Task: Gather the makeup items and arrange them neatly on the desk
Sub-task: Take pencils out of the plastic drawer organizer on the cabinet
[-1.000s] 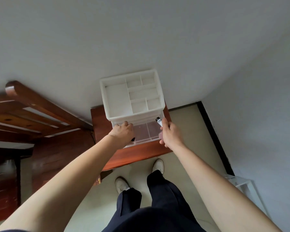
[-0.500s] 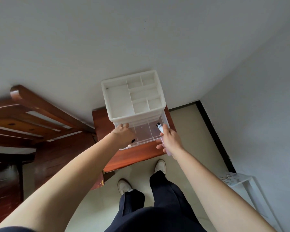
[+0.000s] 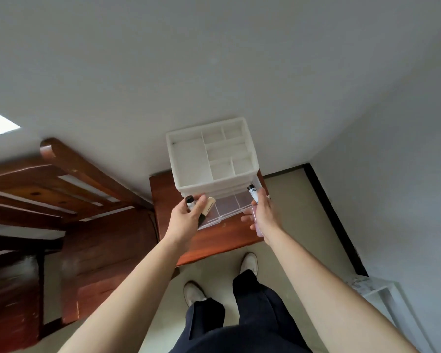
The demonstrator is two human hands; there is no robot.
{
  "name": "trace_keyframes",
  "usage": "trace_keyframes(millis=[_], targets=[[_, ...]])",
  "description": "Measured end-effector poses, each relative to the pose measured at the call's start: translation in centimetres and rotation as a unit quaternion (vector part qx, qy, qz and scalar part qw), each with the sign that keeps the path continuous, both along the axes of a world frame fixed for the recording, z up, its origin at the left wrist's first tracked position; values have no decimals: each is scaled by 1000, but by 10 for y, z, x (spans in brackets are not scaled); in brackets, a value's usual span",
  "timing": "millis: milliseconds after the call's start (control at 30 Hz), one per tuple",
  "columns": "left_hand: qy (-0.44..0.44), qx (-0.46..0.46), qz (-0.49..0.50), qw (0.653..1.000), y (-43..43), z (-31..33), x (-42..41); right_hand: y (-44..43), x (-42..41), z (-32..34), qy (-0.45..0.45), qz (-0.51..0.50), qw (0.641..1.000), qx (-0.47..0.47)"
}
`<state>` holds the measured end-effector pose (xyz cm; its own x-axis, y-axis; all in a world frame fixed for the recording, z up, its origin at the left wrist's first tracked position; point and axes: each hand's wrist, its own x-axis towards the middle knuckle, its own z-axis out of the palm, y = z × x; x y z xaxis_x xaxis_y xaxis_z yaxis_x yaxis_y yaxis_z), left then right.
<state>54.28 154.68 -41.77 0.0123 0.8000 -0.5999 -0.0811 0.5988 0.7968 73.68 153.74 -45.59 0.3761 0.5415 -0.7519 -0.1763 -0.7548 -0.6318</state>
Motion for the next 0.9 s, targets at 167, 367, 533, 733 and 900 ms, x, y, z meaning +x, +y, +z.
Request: trace_keyframes(millis=[167,367,533,733,900], targets=[[-86,-102,14,991,-20,-8,-7,0,1,-7,-10,17,1000,8],[-77,-140,100,982,-24,-15,1,2,-9,7,-35,66,995,67],[-151,-110,184,965,11,-4,4,20,-15,23,-36,147,986,76],[-131,-139,191,963,33,-7,3,39,-7,33,-57,214,971,91],[-89,-150,184,967,28,16,-2,52,-5,51,-84,258,953,135]])
